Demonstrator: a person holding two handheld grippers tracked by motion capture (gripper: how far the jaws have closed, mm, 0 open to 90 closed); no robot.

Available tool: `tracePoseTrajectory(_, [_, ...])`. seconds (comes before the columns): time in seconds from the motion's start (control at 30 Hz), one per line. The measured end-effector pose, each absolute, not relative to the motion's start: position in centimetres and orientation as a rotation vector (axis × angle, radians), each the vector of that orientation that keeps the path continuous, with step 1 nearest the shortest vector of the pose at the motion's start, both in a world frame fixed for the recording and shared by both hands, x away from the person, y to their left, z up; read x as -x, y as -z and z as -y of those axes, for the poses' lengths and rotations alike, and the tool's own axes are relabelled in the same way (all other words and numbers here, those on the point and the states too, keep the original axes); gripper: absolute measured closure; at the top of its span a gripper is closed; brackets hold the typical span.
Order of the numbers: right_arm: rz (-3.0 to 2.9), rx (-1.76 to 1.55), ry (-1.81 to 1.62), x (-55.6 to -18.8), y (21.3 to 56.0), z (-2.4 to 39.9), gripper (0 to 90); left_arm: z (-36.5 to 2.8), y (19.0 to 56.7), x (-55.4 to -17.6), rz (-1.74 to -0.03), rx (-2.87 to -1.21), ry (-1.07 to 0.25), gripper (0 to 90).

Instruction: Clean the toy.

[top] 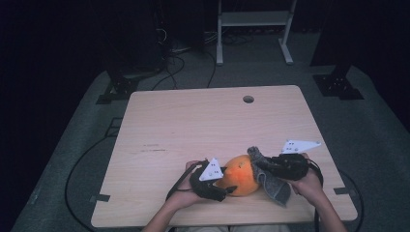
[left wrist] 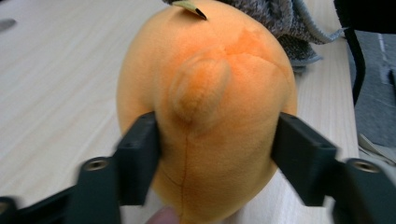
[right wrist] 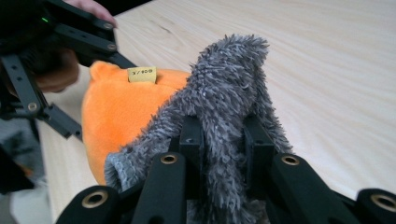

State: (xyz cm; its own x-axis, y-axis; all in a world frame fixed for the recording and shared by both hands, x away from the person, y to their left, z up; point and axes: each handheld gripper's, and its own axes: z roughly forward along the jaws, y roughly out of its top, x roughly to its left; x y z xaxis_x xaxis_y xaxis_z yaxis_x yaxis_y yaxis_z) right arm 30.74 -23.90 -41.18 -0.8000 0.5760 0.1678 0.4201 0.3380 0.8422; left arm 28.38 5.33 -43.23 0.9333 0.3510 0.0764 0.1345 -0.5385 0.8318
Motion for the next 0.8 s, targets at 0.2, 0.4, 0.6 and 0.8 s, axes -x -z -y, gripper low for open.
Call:
tracePoseTrajectory(0.2, [-2.449,-0.737,-1.451,-28.8,37.7,22.5,73.7,-4.9,43.2,-27.9,-0.291,-2.147,-0.325,42.0])
tracePoseTrajectory(0.4, [-2.505,-0.547,-1.258,-27.5,37.5,18.1,73.0,-5.0,43.4,-27.6,-0.265,-2.163,-0.338,41.8])
tracePoseTrajectory(0.6, [-2.449,-0.687,-1.294,-29.1,38.5,20.8,73.3,-5.4,43.7,-28.0,-0.260,-2.150,-0.312,41.7])
tracePoseTrajectory(0.8, [-2.433,-0.816,-1.262,-30.2,39.9,23.3,73.0,-5.5,43.8,-28.1,-0.265,-2.147,-0.304,40.3])
